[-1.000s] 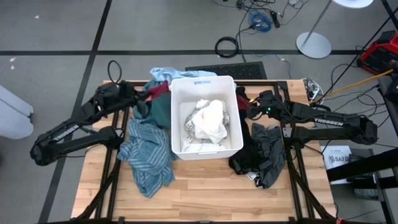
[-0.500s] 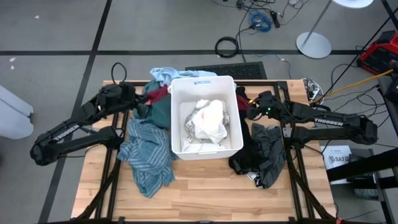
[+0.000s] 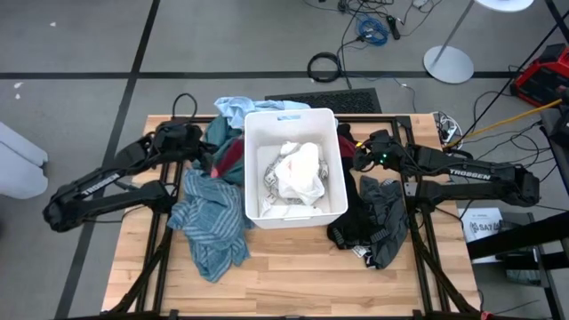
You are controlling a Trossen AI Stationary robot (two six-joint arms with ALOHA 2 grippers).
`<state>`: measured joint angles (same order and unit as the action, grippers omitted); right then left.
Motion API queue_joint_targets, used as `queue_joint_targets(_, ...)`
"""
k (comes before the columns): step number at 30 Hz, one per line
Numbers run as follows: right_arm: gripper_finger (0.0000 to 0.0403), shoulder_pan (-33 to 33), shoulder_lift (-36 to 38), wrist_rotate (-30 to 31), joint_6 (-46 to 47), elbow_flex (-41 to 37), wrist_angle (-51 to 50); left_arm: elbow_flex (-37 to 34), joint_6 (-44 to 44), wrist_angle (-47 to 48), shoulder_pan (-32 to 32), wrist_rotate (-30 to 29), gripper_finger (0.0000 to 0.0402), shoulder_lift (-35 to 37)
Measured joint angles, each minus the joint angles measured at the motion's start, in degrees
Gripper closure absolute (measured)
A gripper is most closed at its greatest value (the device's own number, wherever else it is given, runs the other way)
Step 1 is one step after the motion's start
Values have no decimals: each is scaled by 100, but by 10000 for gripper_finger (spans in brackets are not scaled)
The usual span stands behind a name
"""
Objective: Sort clothes
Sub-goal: Move the gray and white shirt to the middle left of the table
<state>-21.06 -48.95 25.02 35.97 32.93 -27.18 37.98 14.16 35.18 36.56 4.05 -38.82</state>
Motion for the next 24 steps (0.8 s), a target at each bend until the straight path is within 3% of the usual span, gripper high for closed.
queue_joint_targets(8, 206, 0, 0, 7, 0, 0, 2, 0, -5, -216, 0, -284, 322, -495)
queue_joint_targets(13, 207, 0, 0, 19, -7, 0, 123, 2, -84, -2214, 76, -1324, 322, -936)
queue_joint_targets(15, 207, 1, 0, 11, -6, 0, 210, 7, 161, -2876, 224, -1440, 322, -1162)
queue_joint_targets(20, 207, 17, 0, -259, -2, 0, 210, 128, 549, -3185, 918, -1438, 322, -1805)
queue_joint_targets(24, 207, 17, 0, -263, -62, 0, 222, 303, 805, -3148, 1569, -486, 322, -2449)
